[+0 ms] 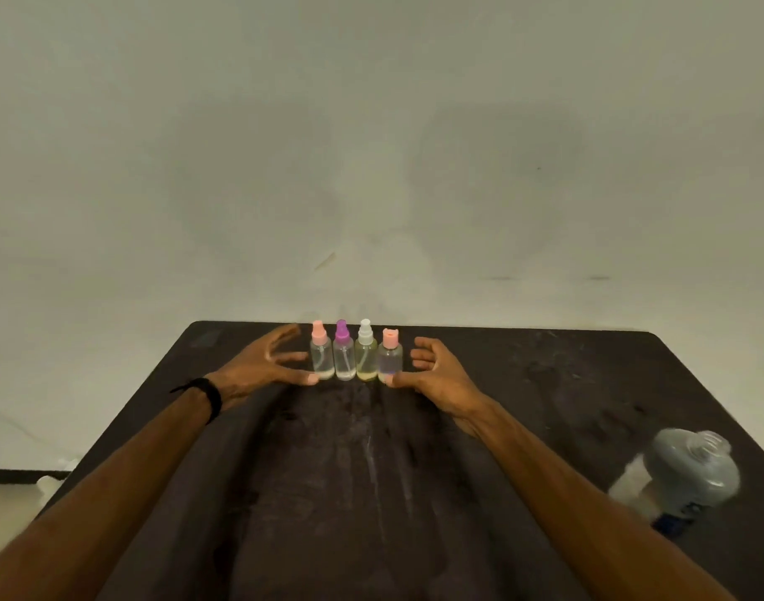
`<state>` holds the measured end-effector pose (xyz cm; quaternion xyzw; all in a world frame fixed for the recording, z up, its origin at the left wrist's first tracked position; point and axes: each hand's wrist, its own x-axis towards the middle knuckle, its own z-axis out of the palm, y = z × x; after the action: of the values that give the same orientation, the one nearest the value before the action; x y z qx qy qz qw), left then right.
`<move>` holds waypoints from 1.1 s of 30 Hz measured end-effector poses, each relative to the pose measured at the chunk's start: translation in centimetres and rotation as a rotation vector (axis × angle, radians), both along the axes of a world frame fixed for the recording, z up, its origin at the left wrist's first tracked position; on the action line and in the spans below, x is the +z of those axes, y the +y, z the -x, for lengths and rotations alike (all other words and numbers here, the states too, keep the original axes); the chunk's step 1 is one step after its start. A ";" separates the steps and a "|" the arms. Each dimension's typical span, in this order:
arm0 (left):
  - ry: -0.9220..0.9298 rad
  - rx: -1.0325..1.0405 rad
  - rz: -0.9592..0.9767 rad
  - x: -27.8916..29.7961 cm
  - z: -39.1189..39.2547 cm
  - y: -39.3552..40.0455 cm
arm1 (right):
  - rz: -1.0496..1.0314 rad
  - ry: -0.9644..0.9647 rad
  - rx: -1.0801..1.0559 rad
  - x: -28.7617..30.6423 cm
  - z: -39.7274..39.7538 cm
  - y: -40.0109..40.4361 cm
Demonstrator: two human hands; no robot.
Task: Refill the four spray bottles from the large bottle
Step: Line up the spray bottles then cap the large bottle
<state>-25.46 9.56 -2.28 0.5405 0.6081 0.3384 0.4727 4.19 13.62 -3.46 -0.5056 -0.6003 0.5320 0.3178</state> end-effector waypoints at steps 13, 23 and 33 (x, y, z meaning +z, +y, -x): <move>0.198 0.584 -0.613 4.1 -7.6 -17.4 | -0.353 -0.118 -0.023 10.1 -17.3 -26.9; 0.050 0.131 -0.575 5.0 -25.8 -19.1 | -0.269 -0.975 -0.198 7.6 -35.1 -26.8; 0.059 -0.180 -0.241 0.1 -37.8 -16.7 | -0.228 -1.072 -0.054 4.5 -33.9 -24.4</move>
<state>12.39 -7.15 -2.14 0.6556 0.5257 0.3491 0.4147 38.11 -10.73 1.03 -0.6834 -0.7188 0.1232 0.0337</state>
